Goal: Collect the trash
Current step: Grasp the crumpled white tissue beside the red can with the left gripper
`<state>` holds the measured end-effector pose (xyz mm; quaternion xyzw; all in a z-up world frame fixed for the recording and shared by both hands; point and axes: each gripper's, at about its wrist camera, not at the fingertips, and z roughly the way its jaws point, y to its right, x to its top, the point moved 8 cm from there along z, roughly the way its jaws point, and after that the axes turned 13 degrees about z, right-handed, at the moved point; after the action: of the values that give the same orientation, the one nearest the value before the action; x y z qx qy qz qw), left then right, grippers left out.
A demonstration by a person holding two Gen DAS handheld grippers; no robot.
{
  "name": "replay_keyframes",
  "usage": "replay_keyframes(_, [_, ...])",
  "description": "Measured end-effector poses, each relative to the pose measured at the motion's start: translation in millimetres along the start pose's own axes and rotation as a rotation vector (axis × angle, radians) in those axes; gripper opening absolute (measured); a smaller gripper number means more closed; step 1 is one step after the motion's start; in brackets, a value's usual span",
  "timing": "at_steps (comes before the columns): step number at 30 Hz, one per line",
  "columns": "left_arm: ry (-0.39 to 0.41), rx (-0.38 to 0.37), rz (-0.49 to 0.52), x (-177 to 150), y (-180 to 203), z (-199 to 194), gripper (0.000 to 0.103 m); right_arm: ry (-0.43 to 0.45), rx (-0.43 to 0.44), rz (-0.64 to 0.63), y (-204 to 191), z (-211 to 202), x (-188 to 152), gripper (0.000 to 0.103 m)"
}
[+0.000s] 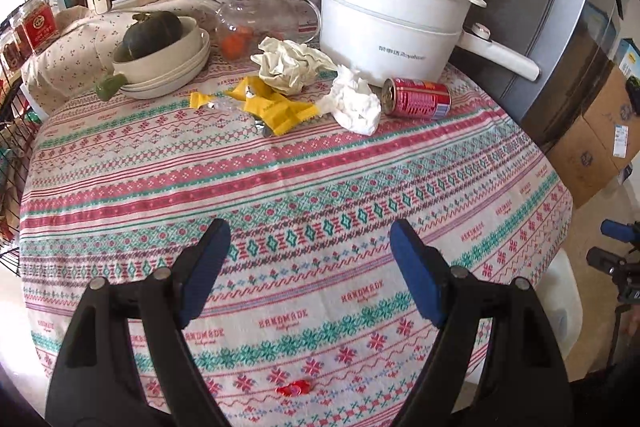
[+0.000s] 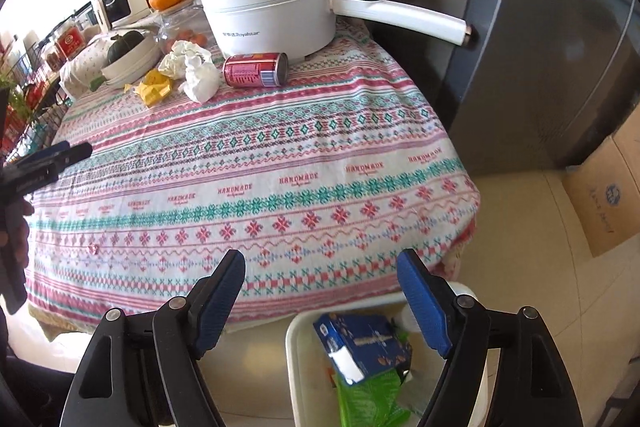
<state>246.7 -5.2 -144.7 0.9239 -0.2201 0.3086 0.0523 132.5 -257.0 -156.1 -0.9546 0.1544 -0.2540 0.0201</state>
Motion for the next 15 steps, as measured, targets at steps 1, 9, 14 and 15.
replay_keyframes(1, [0.003,-0.014,-0.007,5.4,1.4,5.8,0.082,0.0,-0.007,-0.007,-2.9,3.4,3.3,0.08])
replay_keyframes(9, [0.033,-0.051,0.032,54.5,33.3,69.2,0.078,0.014,-0.008,0.022,-8.2,21.9,28.9,0.08])
replay_keyframes(14, [0.042,-0.035,0.006,77.5,40.1,110.8,0.068,0.025,-0.005,0.067,1.4,33.9,44.8,0.08])
replay_keyframes(15, [0.042,-0.029,-0.008,80.9,38.9,118.0,0.067,0.029,-0.008,0.075,4.0,36.4,47.6,0.08])
